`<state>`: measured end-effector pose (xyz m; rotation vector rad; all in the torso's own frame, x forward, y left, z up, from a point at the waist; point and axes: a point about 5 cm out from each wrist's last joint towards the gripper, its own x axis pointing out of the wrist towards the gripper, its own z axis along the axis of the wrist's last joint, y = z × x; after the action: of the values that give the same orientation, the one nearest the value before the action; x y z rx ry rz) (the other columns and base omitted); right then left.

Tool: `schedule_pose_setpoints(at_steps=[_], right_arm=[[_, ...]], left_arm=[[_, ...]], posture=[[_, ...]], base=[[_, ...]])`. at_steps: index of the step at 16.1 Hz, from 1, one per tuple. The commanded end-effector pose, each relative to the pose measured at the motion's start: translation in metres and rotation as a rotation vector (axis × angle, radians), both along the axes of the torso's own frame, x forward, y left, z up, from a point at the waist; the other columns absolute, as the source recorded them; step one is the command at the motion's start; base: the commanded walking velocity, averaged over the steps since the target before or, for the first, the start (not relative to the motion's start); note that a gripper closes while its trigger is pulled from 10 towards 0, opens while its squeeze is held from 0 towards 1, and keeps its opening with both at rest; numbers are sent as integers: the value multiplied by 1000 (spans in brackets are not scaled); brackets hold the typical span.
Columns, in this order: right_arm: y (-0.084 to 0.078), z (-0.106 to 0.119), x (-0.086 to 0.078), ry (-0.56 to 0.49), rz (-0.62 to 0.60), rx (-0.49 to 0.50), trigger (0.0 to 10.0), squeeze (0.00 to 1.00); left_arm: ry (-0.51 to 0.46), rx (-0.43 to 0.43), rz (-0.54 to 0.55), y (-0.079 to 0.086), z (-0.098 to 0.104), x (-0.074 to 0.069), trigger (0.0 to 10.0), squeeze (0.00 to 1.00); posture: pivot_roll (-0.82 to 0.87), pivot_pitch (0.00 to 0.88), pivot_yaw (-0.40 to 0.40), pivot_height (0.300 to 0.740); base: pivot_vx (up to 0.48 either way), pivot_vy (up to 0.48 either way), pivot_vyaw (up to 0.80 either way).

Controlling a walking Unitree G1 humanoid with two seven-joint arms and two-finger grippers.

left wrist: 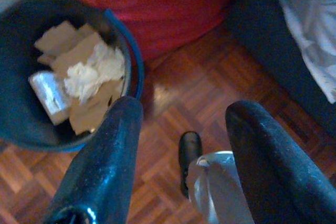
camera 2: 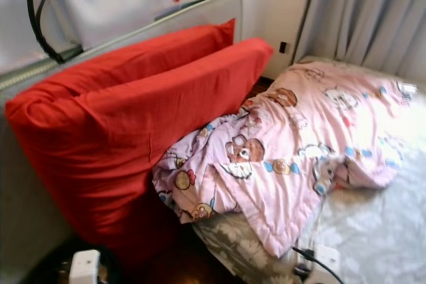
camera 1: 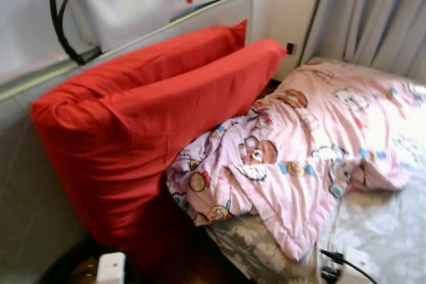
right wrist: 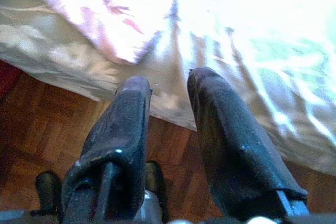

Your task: Clean up the room

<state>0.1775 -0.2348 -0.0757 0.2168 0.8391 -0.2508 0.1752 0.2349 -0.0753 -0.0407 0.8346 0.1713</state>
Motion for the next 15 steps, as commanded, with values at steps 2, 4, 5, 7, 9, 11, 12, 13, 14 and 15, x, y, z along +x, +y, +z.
schedule_pose_setpoints(at_steps=[2, 4, 5, 7, 9, 11, 12, 13, 14, 15], right_arm=[[4, 1, 3, -15, 18, 6, 10000, 0], [4, 3, 6, -47, 32, 5, 10000, 0], [4, 3, 6, -51, 34, 3, 10000, 0], [5, 7, 10, -110, 42, 5, 10000, 0], [5, 9, 12, -142, 53, 4, 10000, 0], [22, 33, 56, -285, 95, -12, 10000, 0], [25, 44, 70, -348, 103, -22, 10000, 0], [23, 52, 77, -401, 105, -38, 10000, 0], [22, 53, 78, -414, 106, -44, 10000, 0], [22, 56, 80, -442, 113, -57, 10000, 0]], left_arm=[[9, 6, 3, 3, -1, -3, 10000, 0], [-17, 5, 8, 4, 1, -2, 10000, 0], [-22, 4, 13, 4, 1, -2, 10000, 0], [-71, -11, 49, 5, 4, 0, 10000, 0], [-109, -21, 63, 5, 6, 2, 10000, 0], [-189, -19, 55, 5, 14, 13, 10000, 0], [-369, 5, 26, 1, 43, 56, 10000, 0], [-518, 22, 5, -2, 69, 83, 10000, 0], [-546, 21, 7, -3, 73, 86, 10000, 0], [-594, 19, 2, -3, 79, 90, 10000, 0]], posture=[[-86, 0, 6, 740], [-89, 0, 9, 740], [-89, 0, 10, 740], [-86, 0, 9, 740], [-84, 0, 10, 740], [-78, 0, 10, 740], [-77, 0, 11, 740], [-74, 0, 10, 740], [-74, 0, 10, 740], [-75, 0, 11, 740]], base=[[122, 0, 0], [0, 0, 0], [0, 0, 0], [0, 0, 0], [0, 0, 0], [0, 0, 0], [0, 0, 0], [0, 0, 0], [0, 0, 0], [0, 0, 0]])
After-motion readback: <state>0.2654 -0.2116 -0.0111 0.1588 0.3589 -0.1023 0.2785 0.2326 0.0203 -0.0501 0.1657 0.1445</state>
